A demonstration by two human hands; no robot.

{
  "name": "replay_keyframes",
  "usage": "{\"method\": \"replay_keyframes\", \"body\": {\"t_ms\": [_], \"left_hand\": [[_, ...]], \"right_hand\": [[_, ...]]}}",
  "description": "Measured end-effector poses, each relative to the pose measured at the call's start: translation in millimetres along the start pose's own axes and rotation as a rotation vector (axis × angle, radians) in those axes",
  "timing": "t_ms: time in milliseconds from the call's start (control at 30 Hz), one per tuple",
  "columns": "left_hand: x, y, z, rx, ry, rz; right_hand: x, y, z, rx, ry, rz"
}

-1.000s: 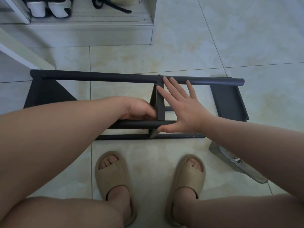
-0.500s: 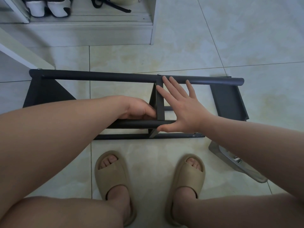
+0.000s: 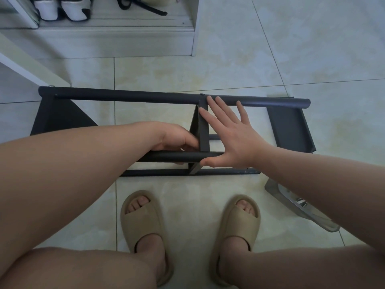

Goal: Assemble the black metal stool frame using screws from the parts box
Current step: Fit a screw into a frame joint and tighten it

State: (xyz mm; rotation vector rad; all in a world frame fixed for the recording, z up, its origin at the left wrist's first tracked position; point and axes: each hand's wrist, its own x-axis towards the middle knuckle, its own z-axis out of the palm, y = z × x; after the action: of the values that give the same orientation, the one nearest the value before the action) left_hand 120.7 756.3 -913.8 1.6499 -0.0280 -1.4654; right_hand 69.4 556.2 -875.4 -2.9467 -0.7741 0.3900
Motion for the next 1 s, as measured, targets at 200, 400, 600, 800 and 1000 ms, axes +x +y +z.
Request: {"method": "replay_keyframes", "body": {"t_ms": [200, 400, 600, 800, 1000], "left_hand": [[-1.1, 1.0, 0.8, -0.015, 0.011, 0.092], [-2.0, 1.6, 2.7, -0.078, -0.016, 0.087], [-1.9, 0.6, 1.5, -0.014, -0.003, -0.006], [-3.2, 2.2, 2.5, -0.002, 0.008, 0.084], [-2.4, 1.0, 2.6, -0.091, -0.016, 0.099]], "right_hand": [[-0.3, -0.3, 0.7, 0.01, 0.016, -0.002], [-0.3, -0.6, 1.1, 0.014, 0.02, 0.0], [-0.2, -0.6, 1.4, 0.017, 0.022, -0.001], [-0.2, 0.0, 1.0, 0.015, 0.022, -0.003], [0.0, -0.4, 1.3, 0.019, 0.024, -0.005]]}}
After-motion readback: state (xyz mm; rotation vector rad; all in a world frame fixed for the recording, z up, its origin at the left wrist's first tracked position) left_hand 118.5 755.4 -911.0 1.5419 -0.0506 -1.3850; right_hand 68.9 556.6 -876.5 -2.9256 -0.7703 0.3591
